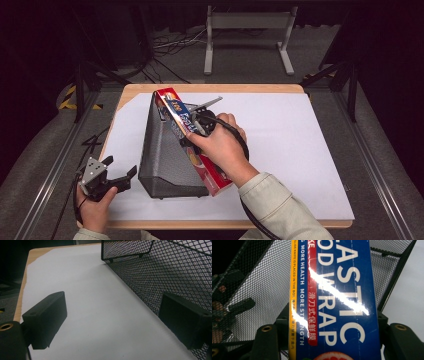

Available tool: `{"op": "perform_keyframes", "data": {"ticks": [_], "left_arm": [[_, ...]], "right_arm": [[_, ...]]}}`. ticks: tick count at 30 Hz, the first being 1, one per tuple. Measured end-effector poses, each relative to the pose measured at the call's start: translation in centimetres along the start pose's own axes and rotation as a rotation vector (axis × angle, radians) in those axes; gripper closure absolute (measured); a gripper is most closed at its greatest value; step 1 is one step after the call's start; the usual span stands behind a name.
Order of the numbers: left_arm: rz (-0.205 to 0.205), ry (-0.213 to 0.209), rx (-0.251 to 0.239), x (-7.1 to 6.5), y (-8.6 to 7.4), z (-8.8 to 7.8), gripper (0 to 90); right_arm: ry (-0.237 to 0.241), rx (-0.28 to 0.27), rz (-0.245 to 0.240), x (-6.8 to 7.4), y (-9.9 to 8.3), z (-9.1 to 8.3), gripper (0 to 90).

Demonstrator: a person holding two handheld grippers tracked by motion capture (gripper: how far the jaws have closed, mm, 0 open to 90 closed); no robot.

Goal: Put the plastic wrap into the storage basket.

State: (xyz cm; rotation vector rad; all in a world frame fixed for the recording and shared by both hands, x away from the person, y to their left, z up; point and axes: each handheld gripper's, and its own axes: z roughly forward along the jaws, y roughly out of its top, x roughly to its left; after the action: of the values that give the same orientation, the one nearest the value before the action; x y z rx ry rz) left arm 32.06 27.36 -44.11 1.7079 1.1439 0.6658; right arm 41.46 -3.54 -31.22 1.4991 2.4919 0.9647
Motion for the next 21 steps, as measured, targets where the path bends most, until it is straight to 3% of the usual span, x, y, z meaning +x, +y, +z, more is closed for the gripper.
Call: {"op": "perform_keyframes", "data": {"ticks": [6, 10, 21], "left_arm": [[0.003, -0.001, 0.002, 0.0, 0.0, 0.0, 9.2], [0.0, 0.0, 0.002, 0.0, 0.0, 0.1, 9.2], [-0.001, 0.0, 0.001, 0.0, -0.1, 0.0, 9.2]], "right_arm": [[0.008, 0.04, 0.02, 0.2, -0.2, 1.1, 40.2], [-0.026, 0.069, 0.024, 0.2, -0.1, 1.6, 40.2], [-0.053, 0.115, 0.032, 0.7, 0.2, 3.2, 40.0]]}}
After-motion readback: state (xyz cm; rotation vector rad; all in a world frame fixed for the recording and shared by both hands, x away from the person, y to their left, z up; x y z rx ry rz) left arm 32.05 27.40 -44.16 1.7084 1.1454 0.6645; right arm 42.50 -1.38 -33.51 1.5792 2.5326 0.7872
